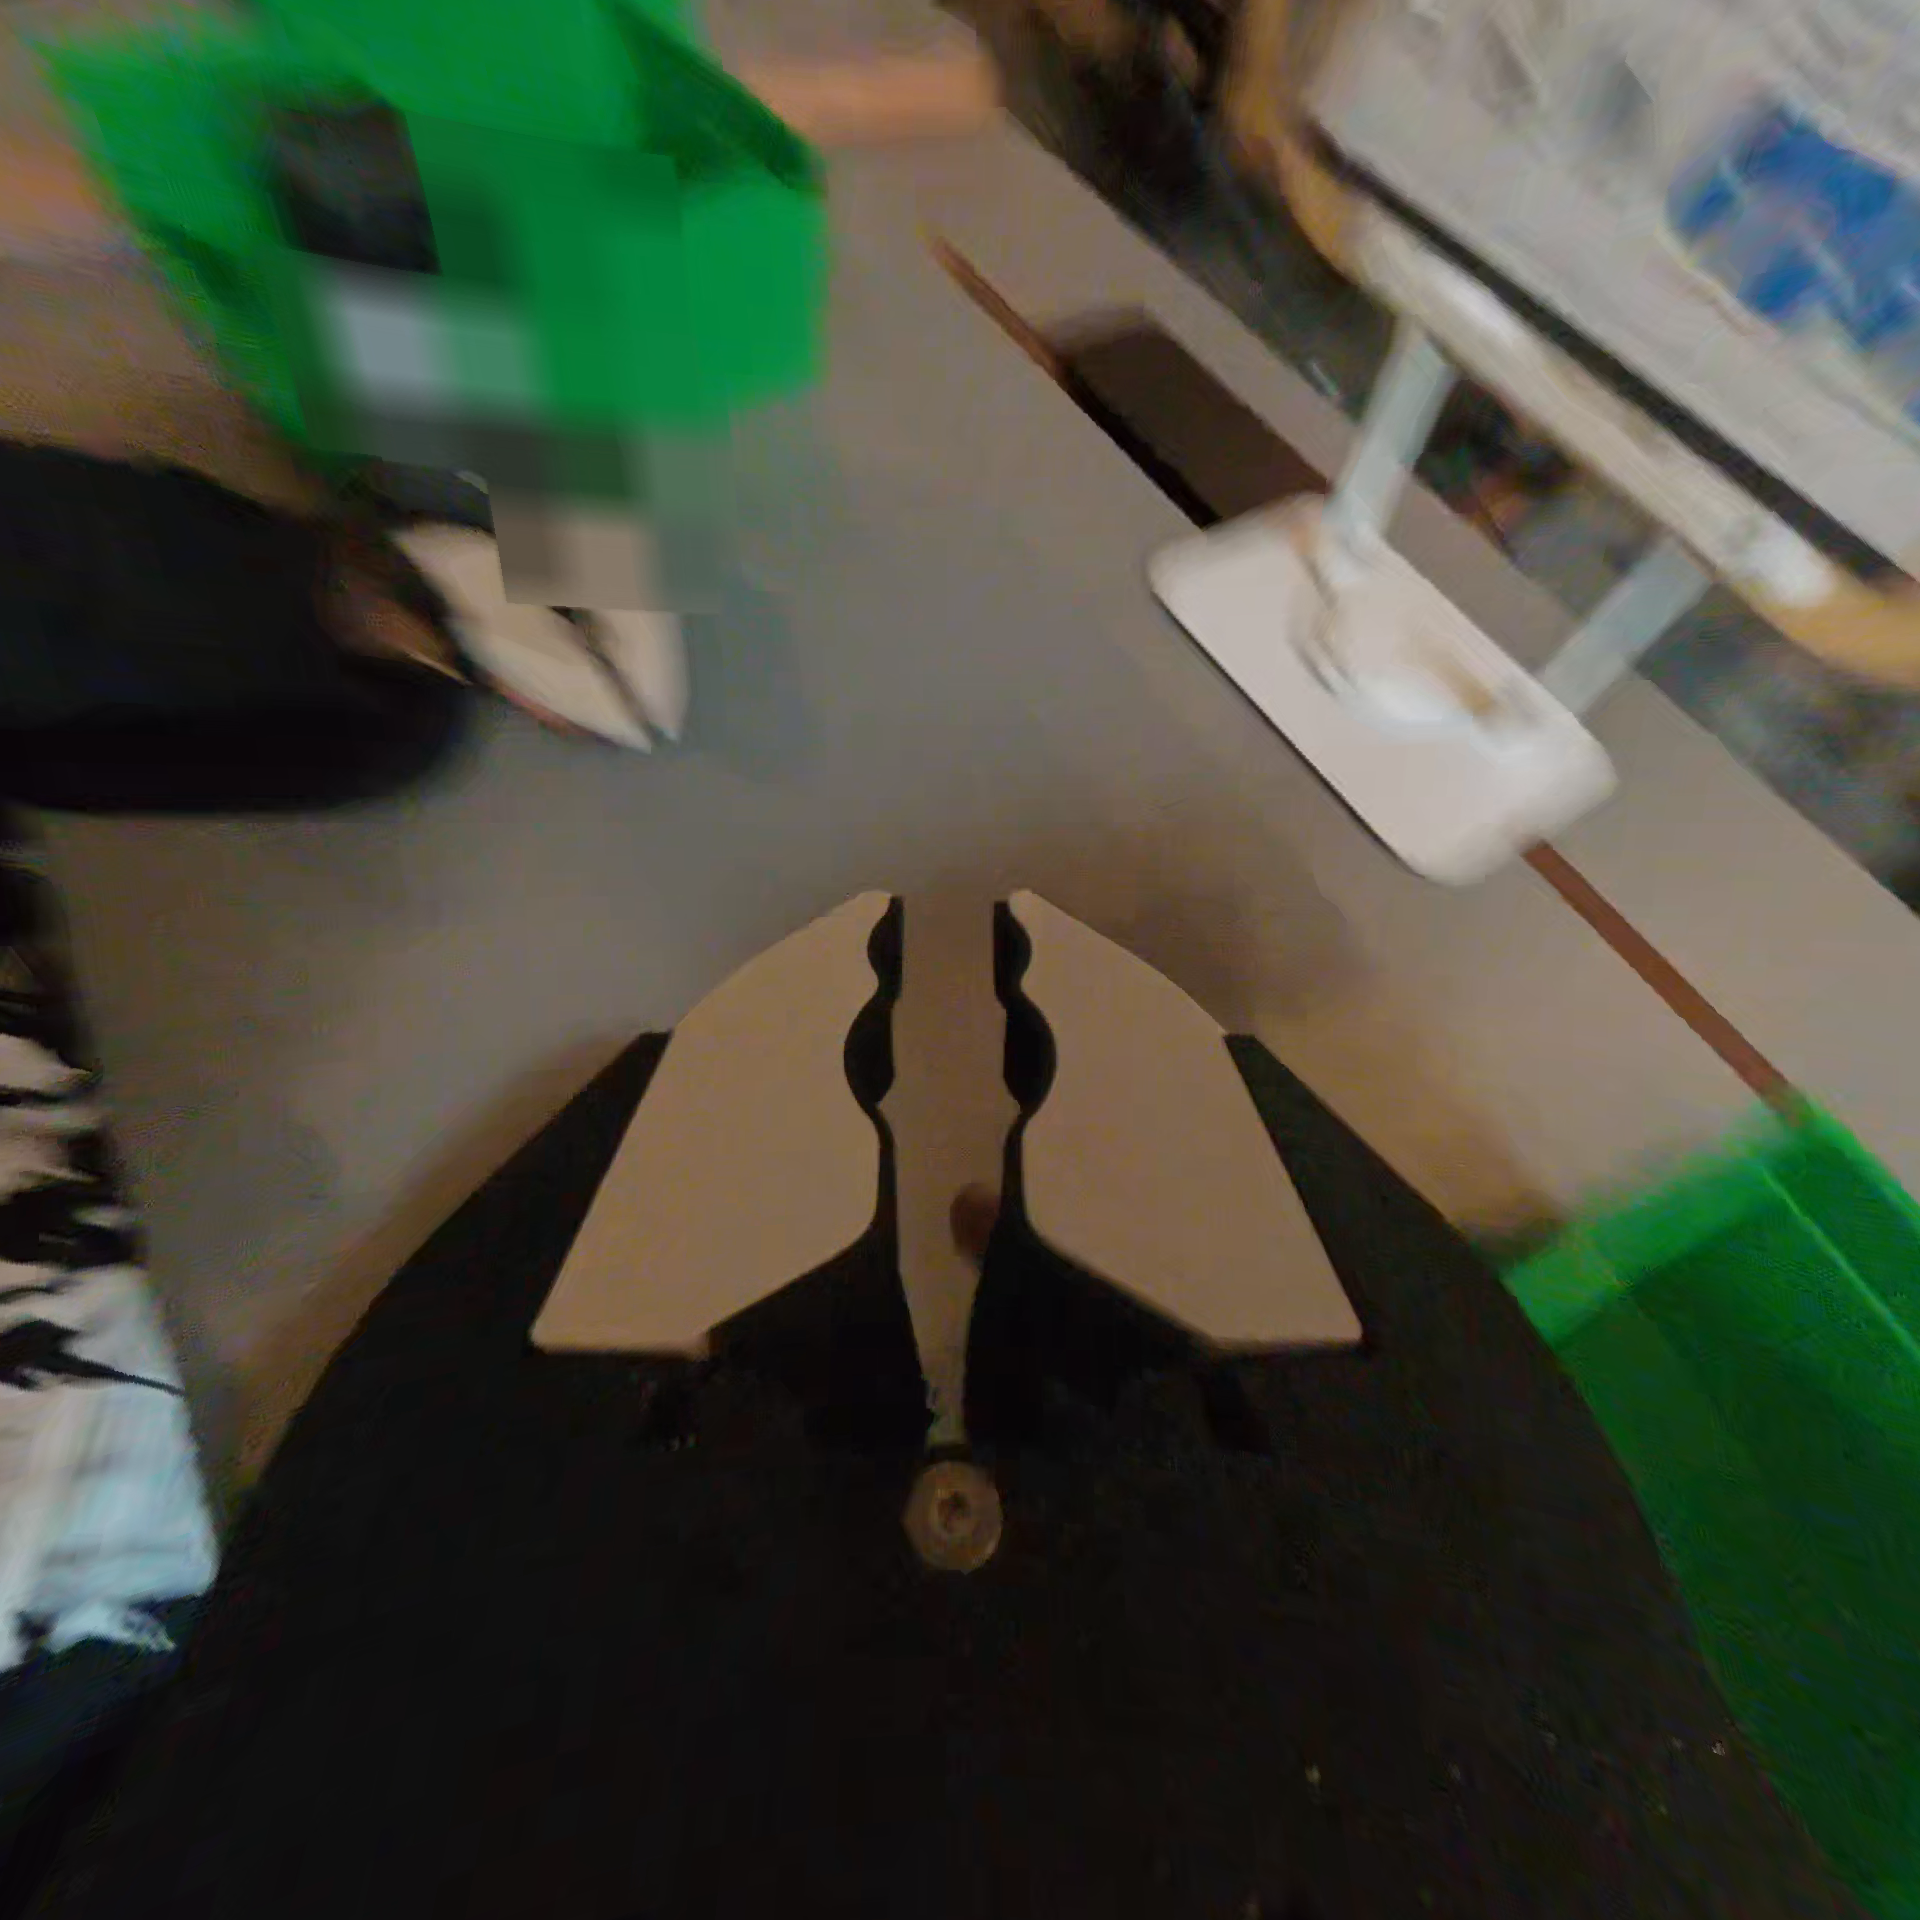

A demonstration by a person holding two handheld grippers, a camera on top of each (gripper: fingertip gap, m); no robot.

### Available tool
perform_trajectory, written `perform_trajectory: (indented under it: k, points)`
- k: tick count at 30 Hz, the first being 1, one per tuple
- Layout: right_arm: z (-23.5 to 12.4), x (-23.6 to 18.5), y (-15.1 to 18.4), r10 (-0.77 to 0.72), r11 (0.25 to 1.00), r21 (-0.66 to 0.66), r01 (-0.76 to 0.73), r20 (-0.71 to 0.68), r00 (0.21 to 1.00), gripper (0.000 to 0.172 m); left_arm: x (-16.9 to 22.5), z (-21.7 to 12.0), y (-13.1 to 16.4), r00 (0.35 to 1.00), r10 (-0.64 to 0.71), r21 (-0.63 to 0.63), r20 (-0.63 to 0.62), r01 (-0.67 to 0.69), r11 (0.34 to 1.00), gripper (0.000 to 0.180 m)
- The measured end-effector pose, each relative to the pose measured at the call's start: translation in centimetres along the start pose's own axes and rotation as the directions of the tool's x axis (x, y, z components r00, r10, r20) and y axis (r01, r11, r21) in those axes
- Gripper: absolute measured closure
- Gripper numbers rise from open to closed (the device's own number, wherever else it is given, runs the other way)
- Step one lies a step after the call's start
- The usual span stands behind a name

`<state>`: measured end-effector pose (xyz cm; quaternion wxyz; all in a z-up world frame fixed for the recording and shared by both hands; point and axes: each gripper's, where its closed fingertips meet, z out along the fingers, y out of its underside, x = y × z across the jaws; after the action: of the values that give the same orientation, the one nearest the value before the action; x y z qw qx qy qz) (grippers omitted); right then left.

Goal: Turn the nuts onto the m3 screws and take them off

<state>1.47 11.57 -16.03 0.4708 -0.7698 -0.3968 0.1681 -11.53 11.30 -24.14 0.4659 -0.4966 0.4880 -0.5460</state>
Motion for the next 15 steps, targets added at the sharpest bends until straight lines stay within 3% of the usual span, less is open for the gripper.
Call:
perform_trajectory:
  k: [2,4,9,12,15]
  points:
    - [2.7,-5.7,-2.3,-0.043,0.993,0.119,0.02,0.187,0.981,0.159,0.0,0.0,0.0,1.0,0.002,-0.001,-0.001,-0.002,1.0,0.178]
    - [5.9,-8.8,-2.4,-0.06,0.991,0.132,0.026,0.257,0.965,0.158,0.0,0.0,0.0,1.0,0.004,0.0,-0.001,-0.004,1.0,0.178]
    - [12.0,-10.4,-2.2,-0.037,0.99,0.143,-0.001,0.267,0.963,0.157,0.1,0.0,0.0,1.0,0.006,0.001,-0.001,-0.006,1.0,0.178]
    - [13.4,-10.3,-1.8,-0.051,0.991,0.135,0.017,0.251,0.967,0.156,0.0,0.0,0.0,1.0,0.002,0.002,-0.003,-0.002,1.0,0.178]
    - [13.6,-10.2,-2.0,-0.056,0.988,0.155,0.017,0.25,0.967,0.166,0.0,0.0,0.0,1.0,-0.003,0.001,-0.005,0.003,1.0,0.178]
